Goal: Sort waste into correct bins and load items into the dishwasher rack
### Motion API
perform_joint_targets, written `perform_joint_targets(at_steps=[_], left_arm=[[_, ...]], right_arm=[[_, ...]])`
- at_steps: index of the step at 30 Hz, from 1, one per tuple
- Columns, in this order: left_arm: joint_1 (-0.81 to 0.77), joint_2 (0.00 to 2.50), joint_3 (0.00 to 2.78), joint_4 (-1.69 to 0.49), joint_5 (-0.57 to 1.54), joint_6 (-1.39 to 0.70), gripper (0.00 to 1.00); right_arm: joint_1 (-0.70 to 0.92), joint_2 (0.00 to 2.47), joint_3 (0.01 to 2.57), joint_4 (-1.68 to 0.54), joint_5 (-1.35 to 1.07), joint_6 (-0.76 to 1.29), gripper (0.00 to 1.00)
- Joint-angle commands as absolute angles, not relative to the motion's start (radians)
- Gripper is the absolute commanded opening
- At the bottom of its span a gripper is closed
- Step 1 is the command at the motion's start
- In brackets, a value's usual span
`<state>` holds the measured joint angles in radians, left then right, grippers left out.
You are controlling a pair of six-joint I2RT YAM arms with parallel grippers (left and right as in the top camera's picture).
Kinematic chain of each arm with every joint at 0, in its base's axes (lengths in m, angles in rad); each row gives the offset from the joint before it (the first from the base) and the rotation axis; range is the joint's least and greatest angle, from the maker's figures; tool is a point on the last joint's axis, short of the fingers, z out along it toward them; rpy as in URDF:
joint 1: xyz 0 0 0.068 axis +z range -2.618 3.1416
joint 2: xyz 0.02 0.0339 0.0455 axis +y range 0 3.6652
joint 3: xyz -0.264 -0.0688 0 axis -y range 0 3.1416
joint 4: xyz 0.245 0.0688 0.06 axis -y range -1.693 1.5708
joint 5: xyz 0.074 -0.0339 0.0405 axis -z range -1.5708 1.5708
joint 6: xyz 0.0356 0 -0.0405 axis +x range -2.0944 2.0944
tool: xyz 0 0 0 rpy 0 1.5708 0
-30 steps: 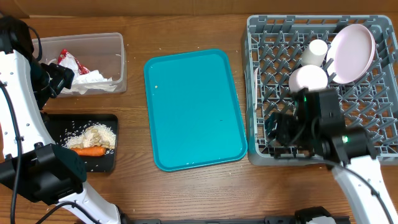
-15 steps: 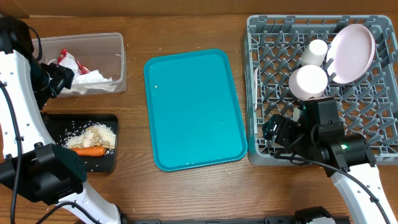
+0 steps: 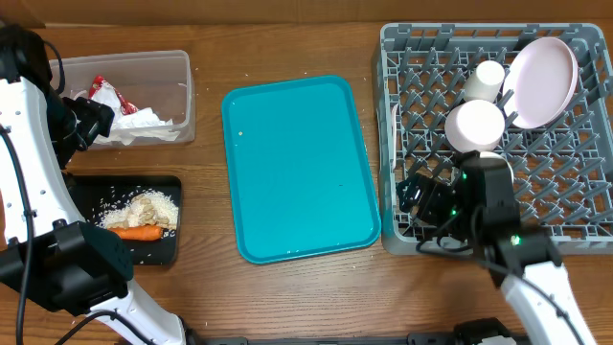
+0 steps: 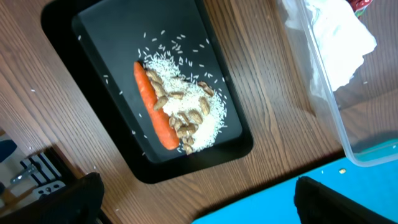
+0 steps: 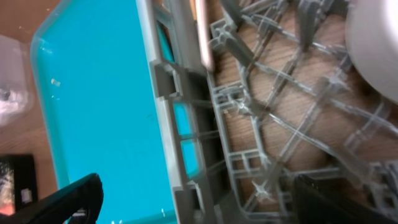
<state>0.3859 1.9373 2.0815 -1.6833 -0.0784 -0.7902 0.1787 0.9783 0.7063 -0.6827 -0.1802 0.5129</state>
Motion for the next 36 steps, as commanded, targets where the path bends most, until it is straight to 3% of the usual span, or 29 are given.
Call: perform_joint_targets(at_steps=[1, 7, 13, 22, 36], left_arm=[[0.381, 1.909, 2.081, -1.686, -0.078, -0.789, 1.00], [0.381, 1.909, 2.081, -1.686, -0.078, -0.789, 1.00], [0.381, 1.909, 2.081, -1.686, -0.078, -0.789, 1.00], [0.381, 1.909, 2.081, -1.686, -0.078, -0.789, 1.00], [0.381, 1.909, 2.081, -1.686, -0.078, -0.789, 1.00]], right_arm=[[0.184, 0.834, 0.562, -0.537, -0.232, 0.463, 1.00], [0.174, 0.463, 0.247, -0.151, -0.239, 0.390, 1.00], [0.173, 0.223, 0.097, 0.022, -0.212, 0.305, 1.00], [0.106, 0.016, 0.008, -0.018, -0.086, 0.282, 1.00], [-0.001, 0.003, 0.008, -0.083, -0.023, 0.280, 1.00]])
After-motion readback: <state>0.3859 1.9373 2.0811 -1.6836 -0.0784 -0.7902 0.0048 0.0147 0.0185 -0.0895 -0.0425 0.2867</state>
